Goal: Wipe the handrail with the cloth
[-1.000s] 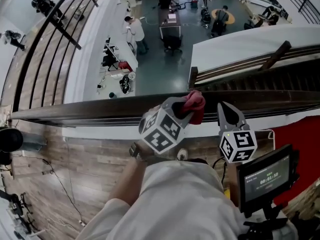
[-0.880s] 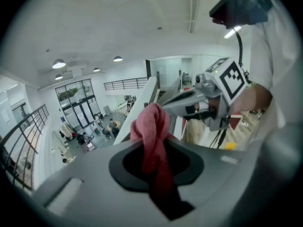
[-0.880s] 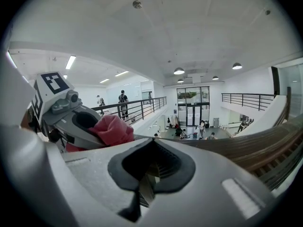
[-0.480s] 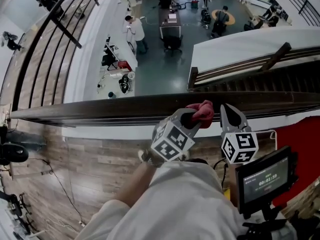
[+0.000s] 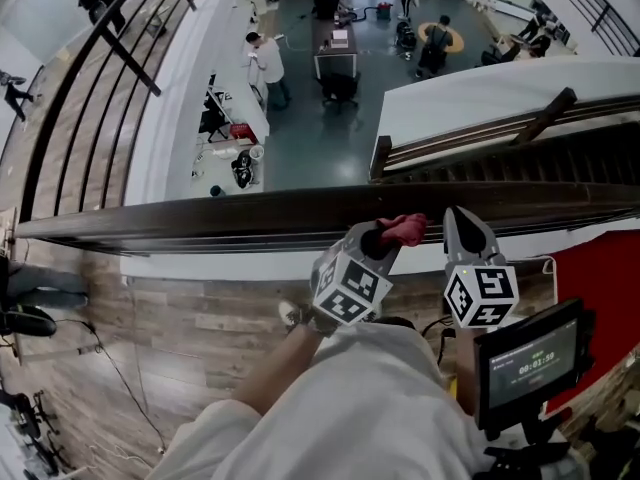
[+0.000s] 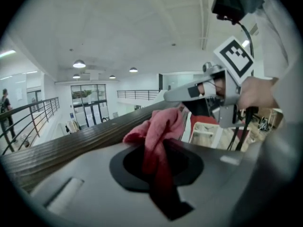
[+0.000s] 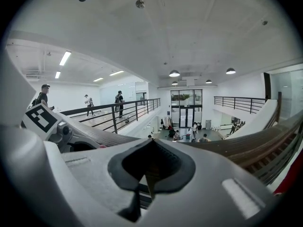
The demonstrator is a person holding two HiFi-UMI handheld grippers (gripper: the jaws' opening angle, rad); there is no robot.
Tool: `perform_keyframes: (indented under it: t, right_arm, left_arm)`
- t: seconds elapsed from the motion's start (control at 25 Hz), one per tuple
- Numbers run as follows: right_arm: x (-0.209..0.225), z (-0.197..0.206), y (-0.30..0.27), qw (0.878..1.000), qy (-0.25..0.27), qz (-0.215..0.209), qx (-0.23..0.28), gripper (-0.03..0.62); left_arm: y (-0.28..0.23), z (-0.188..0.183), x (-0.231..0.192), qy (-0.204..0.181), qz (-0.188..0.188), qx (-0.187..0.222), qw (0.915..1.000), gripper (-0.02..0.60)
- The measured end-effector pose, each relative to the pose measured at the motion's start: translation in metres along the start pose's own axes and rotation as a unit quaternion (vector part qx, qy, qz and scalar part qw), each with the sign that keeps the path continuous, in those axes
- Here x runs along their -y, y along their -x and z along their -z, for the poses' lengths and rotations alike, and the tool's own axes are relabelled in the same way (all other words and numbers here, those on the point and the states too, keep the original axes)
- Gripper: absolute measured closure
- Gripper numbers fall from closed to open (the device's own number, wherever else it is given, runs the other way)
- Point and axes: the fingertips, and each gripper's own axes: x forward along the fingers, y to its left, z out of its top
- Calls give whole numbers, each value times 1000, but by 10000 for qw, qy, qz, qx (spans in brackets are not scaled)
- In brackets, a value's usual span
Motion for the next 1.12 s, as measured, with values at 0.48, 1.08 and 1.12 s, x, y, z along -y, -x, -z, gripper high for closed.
perform_keyframes:
  t: [0.48, 1.08, 1.12]
  right_arm:
    - [-57, -13, -16, 9997, 155, -163, 12, 591]
    - [-113, -33, -38, 9978, 463, -472, -47, 591]
    - [-119, -35, -41, 9975, 483, -515, -42, 591]
  left_arm:
    - [49, 26, -41, 310, -256, 53, 9992, 512]
    - [115, 56, -91, 680, -786, 145, 9945, 509]
    - [121, 58, -95, 696, -837, 141, 9940, 509]
